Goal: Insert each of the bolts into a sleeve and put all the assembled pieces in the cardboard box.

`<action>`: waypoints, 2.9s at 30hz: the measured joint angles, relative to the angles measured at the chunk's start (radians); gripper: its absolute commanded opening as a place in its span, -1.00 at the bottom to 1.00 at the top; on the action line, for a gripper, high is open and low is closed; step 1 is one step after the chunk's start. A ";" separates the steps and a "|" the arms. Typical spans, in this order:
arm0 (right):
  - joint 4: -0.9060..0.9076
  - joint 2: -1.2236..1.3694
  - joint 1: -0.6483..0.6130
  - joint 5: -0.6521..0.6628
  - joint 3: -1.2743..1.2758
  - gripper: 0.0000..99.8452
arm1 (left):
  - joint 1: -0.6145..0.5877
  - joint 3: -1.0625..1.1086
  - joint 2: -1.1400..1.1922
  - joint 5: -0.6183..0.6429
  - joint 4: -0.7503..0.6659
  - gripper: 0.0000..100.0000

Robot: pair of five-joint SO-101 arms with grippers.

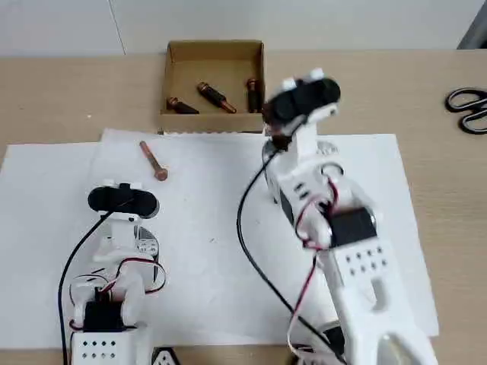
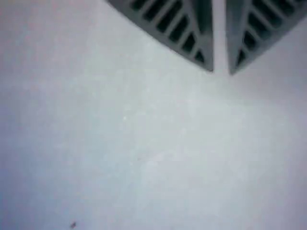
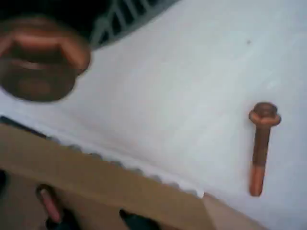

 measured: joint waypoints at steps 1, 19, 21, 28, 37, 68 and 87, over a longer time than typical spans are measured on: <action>-0.014 0.041 0.000 0.000 -0.028 -0.99 | 0.000 0.000 0.000 0.000 0.000 -0.99; -0.390 0.761 0.041 0.000 -0.502 -0.99 | 0.000 0.005 0.000 0.000 0.000 -0.99; -0.425 0.839 0.043 0.000 -0.562 -0.99 | 0.000 0.005 0.000 0.000 0.000 -0.99; -0.520 1.092 0.040 0.000 -0.770 -0.99 | 0.000 0.005 0.000 0.000 0.000 -0.99; -0.511 1.260 0.040 0.025 -0.879 -0.75 | 0.000 0.005 0.000 0.000 0.000 -0.99; 0.509 0.947 -0.006 0.054 -0.908 -0.80 | -0.035 0.005 0.000 0.005 0.000 -0.99; 0.884 0.947 0.002 0.591 -0.908 -0.79 | -0.037 0.005 0.000 0.000 0.000 -0.99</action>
